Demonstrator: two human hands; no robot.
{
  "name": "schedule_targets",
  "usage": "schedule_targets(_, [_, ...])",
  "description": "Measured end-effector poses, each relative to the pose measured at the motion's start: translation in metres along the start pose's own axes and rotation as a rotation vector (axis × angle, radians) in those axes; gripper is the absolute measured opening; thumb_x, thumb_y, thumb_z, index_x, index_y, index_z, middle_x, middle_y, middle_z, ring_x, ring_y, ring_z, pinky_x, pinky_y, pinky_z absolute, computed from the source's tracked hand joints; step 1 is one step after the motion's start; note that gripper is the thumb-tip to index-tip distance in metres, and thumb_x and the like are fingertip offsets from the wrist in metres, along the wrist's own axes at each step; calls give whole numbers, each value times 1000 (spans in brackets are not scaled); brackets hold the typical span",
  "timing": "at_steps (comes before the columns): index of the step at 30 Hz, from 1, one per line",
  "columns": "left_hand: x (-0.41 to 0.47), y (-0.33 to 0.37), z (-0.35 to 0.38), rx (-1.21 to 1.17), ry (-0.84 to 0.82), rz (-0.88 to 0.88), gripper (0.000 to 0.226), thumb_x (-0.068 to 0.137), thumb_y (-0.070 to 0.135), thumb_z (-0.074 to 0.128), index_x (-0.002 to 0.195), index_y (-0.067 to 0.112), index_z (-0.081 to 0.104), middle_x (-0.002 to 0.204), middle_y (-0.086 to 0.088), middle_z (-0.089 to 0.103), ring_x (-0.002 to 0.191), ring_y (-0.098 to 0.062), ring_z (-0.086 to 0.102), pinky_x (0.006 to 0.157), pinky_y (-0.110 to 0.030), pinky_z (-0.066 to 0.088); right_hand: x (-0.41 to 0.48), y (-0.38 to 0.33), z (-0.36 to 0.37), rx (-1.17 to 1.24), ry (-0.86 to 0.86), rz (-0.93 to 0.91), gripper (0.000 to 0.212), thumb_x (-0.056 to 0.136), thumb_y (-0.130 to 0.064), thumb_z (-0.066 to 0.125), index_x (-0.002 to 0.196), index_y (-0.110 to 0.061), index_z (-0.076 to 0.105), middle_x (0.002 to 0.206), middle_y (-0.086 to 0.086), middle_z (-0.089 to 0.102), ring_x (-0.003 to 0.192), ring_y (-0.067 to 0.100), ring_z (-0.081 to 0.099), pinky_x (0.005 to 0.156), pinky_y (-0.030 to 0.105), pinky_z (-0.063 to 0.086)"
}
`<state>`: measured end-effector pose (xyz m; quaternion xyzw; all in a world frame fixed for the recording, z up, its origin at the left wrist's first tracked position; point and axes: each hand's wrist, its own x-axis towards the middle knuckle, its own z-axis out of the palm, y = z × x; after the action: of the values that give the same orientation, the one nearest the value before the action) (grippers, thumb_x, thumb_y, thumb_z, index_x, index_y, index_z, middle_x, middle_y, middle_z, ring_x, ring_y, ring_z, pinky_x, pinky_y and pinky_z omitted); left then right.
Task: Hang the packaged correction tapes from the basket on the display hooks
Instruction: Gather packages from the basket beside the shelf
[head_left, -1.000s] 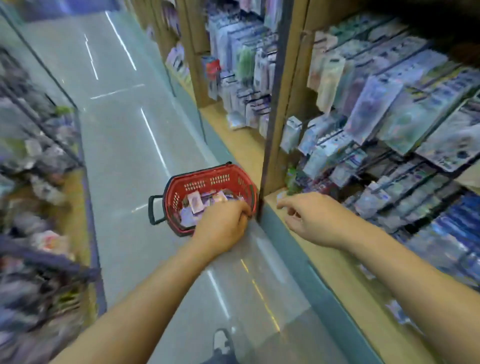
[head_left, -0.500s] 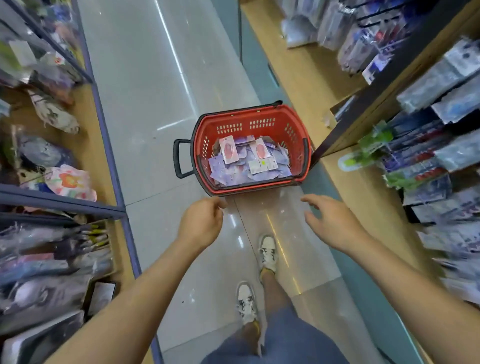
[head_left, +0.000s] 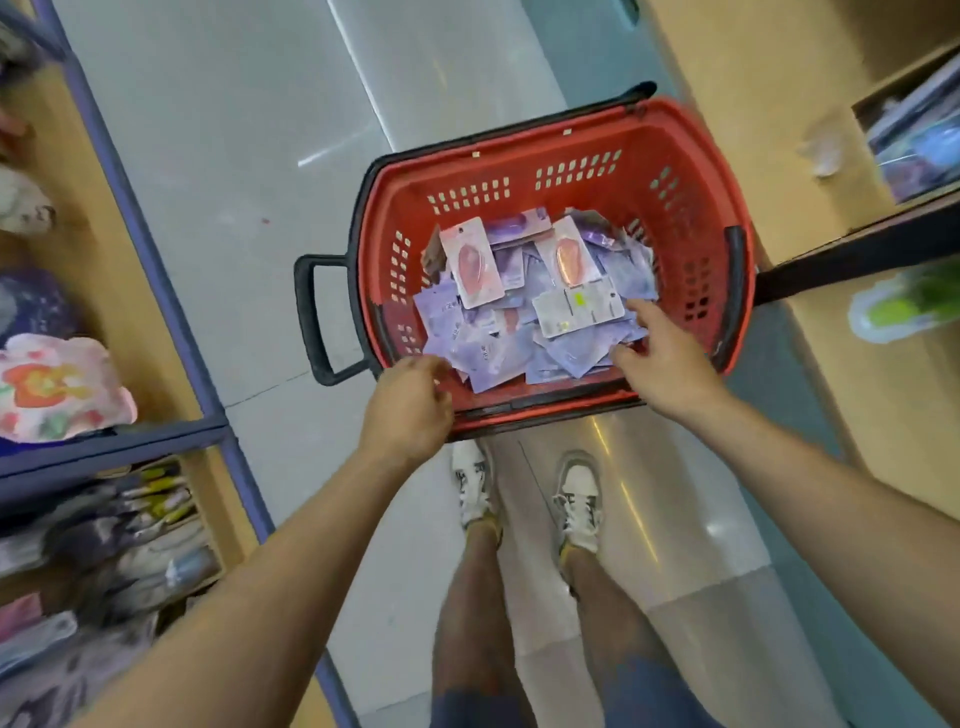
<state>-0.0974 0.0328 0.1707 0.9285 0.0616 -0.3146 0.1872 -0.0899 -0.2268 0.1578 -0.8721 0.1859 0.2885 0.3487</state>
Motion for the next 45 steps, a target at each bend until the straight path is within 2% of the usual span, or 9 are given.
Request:
schedule_targets(9, [201,-13,64,-193,-42,-29,38,93,27,59,122,4,51,120,-19,61,108,-39,59,75,-34,41,167,33,79,-86,-6,82,78,90,-28,66,153,-9,24,152,17,39,136,34,42,103,39,37])
schedule_targets(14, [271,-7,81,-598,121,-182,62,89,34,63,143,18,38,127,-1,59,112,-22,59,98,-37,49,232,38,102,-225,15,70,70,80,-43,67,136,-13,38,139,13,48,131,37,43,101,53,41])
schedule_targets(17, [288,-7,86,-796,140,-267,29,75,23,77,99,29,60,107,-1,71,96,-24,69,88,-46,57,251,34,115,-298,97,207,69,83,-46,71,137,-17,40,141,9,47,133,34,41,100,54,38])
schedule_targets(20, [285,-5,85,-901,109,-287,32,82,9,78,78,30,53,104,-2,71,94,-26,70,86,-45,58,261,26,116,-123,200,283,70,71,-47,75,130,-19,51,128,9,56,121,33,53,100,55,43])
schedule_targets(26, [259,-5,68,-1223,-31,-262,27,92,6,66,116,15,62,105,2,72,91,-14,71,73,-32,58,232,24,94,306,217,224,14,83,-20,76,91,-19,65,99,11,72,88,26,66,79,34,52])
schedule_targets(34, [225,52,102,-1393,-426,-137,23,96,15,60,118,8,62,105,-8,73,88,-19,71,74,-39,60,178,14,89,1140,-132,329,33,94,-20,60,127,-15,63,117,13,72,99,27,70,70,36,60])
schedule_targets(37, [222,70,115,-1193,-418,-19,34,98,19,60,129,17,46,105,2,67,89,-11,68,72,-29,59,172,18,88,1259,-88,330,53,81,-41,63,124,-10,64,113,12,73,98,26,72,75,38,59])
schedule_targets(42, [231,41,118,-1021,-571,72,53,92,44,62,139,47,36,130,7,61,119,-8,60,97,-30,49,177,48,65,817,279,261,27,79,-16,80,104,-10,71,97,6,76,86,19,74,76,37,61])
schedule_targets(45, [226,20,137,-320,-665,405,79,68,49,72,139,47,37,138,9,53,131,-10,48,102,-37,46,180,69,46,646,410,294,34,76,-18,83,106,-8,71,98,3,76,90,21,73,79,41,59])
